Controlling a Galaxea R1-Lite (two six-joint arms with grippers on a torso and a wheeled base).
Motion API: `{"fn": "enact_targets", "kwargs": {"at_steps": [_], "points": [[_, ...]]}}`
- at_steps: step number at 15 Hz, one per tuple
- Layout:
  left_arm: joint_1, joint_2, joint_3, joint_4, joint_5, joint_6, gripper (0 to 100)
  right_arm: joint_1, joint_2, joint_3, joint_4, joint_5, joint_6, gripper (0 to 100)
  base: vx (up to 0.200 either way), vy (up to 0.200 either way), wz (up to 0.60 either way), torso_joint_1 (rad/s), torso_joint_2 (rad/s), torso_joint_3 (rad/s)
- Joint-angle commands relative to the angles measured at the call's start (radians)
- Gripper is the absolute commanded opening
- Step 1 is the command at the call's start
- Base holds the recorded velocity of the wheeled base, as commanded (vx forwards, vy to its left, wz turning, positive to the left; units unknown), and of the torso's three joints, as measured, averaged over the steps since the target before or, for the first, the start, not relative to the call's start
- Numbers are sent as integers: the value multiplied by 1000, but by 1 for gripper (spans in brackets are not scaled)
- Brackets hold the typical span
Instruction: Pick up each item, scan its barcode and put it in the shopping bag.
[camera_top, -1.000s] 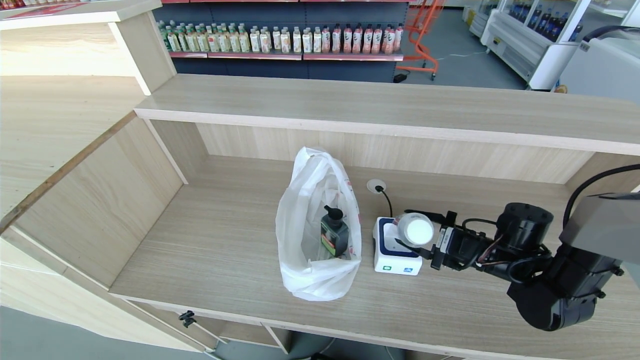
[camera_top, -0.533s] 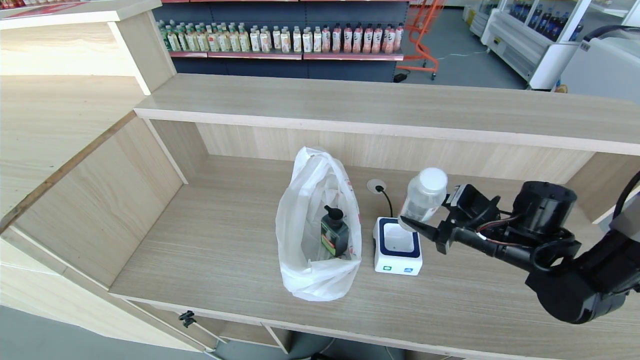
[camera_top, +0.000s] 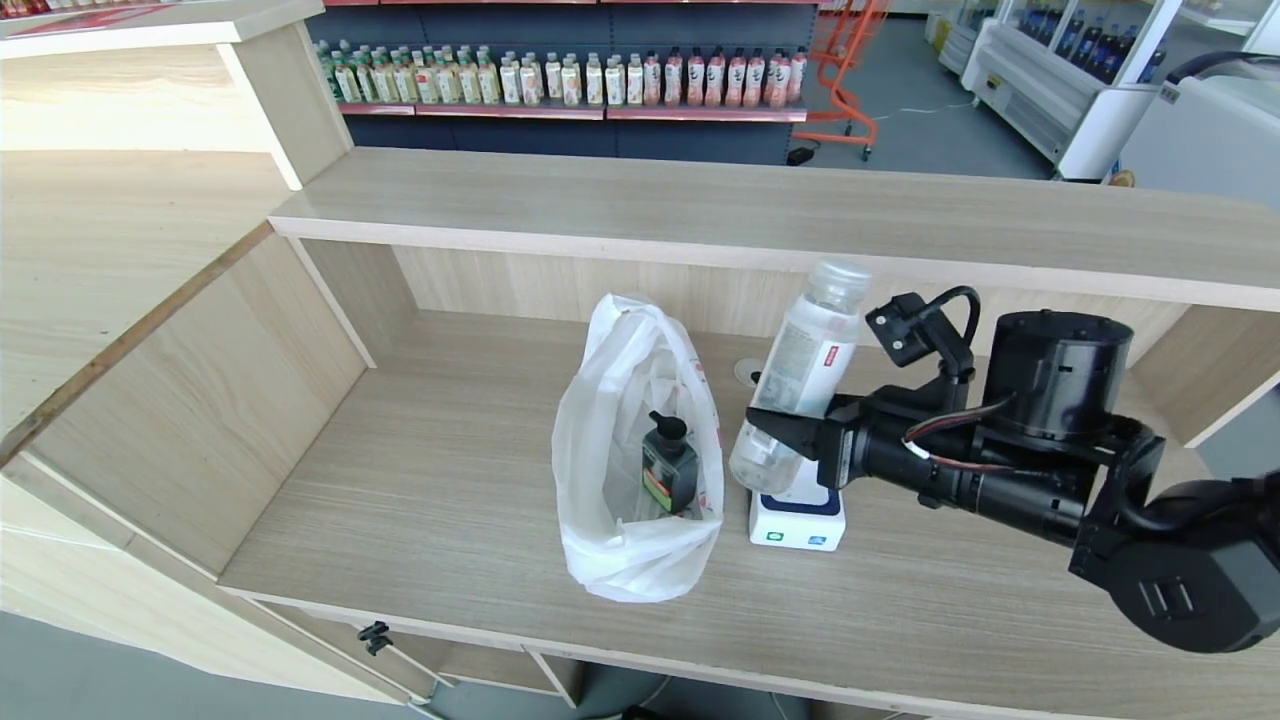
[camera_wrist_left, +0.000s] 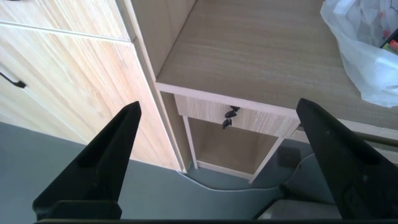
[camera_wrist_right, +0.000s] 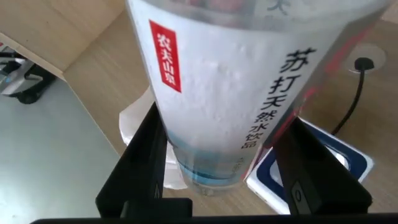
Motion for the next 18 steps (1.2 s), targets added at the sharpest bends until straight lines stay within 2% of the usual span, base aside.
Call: {"fn": "enact_targets", "kwargs": {"at_steps": [1,7,9,11,14,18], "points": [[1,0,0,0,0,0,100,32,92,-15,3,-1,13,0,0,0,0,0,0,0],[1,0,0,0,0,0,100,128,130,-18,-14,9,45,0,0,0,0,0,0,0],[1,0,0,0,0,0,100,130,163,-13,-83,35,87,0,0,0,0,0,0,0],[1,0,0,0,0,0,100,125,178,-19,-91,35,87,0,0,0,0,0,0,0],[1,0,0,0,0,0,100,115,183,-119,-85,38,140,0,0,0,0,0,0,0],[1,0,0,0,0,0,100,113,192,-170,-85,47,166,0,0,0,0,0,0,0]]}}
